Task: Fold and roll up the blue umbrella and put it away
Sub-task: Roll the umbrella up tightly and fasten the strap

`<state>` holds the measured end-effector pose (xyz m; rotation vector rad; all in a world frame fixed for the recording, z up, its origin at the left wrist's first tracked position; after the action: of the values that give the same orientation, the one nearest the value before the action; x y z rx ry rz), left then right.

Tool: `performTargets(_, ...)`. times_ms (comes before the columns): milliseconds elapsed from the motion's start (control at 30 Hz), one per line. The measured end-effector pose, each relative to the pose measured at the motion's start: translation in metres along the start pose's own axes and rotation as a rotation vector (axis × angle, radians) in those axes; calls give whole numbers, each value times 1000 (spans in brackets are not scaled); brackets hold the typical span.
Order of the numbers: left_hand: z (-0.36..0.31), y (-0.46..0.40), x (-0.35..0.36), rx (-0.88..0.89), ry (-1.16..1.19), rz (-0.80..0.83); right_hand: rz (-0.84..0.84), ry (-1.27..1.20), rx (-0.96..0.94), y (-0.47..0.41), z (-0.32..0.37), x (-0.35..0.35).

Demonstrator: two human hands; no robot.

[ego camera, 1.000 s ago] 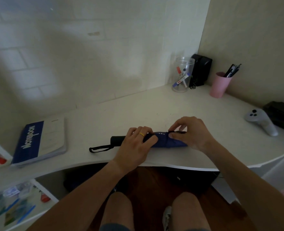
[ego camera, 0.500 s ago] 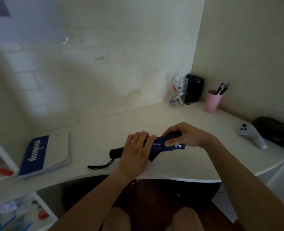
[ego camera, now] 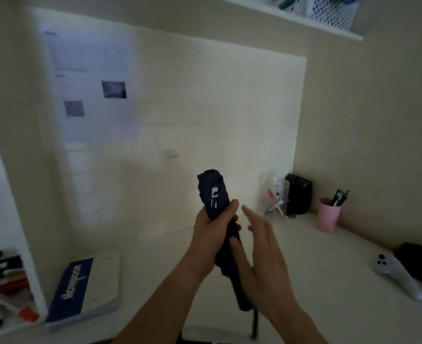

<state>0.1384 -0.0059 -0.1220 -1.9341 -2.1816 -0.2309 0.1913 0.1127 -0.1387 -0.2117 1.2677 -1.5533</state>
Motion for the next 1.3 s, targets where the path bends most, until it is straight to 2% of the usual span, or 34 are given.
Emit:
performTargets(67,-10,7,8,-83,180,58,48,91,19,16,10,21)
performTargets(133,-20,14,11,-104,197,99,69,116,37,21,11,25)
performTargets(167,-25,18,10,-111,206,135,84,53,74,19,15,20)
performTargets(200,-31,20,7,-111,223,180,112,-81,140,18,16,12)
performTargets(333,-53,29,-5,-99,475,415,226,-1046,620,26,39,-9)
performTargets(400,-56,33,-5,-78,539,481,153,-1215,796,30,48,-14)
performTargets(467,-56,30,-3,-73,488,406,81,-1069,788,32,44,-19)
performTargets(567,-56,22,-5,-48,446,171,179,-587,480,31,40,-25)
performTargets(633,-52,18,-4,-39,448,104,258,-275,351,35,33,-21)
performTargets(667,-50,17,-4,-43,437,103,261,-221,334,36,30,-19)
performTargets(733,-50,21,-2,-43,414,172,295,-295,376,37,27,-17)
performTargets(800,-47,28,0,-57,439,316,294,-440,441,38,23,-20)
performTargets(900,-31,43,5,-140,521,496,231,-947,614,40,31,-20)
performTargets(967,-24,46,8,-152,462,498,244,-1108,634,39,34,-15)
performTargets(1033,-26,40,9,-111,365,362,250,-1000,609,36,27,-12)
performTargets(1100,-28,33,8,-66,294,190,219,-735,548,36,19,-11)
performTargets(1167,-29,28,9,-39,297,121,161,-546,485,38,17,-10)
performTargets(1233,-27,30,11,-49,331,185,84,-537,536,41,13,-12)
performTargets(1300,-22,36,14,-98,380,355,89,-707,698,40,8,-10)
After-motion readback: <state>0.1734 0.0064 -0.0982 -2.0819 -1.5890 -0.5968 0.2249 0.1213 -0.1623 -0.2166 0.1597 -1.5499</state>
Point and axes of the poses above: each hand's wrist, its own y-axis away from the middle knuckle, its own x-axis out of the palm, z = x × y, the point moved 4 cm from there along -y, towards the middle knuckle, and after that the axes turned 8 degrees about -x, right-handed, at the moved point
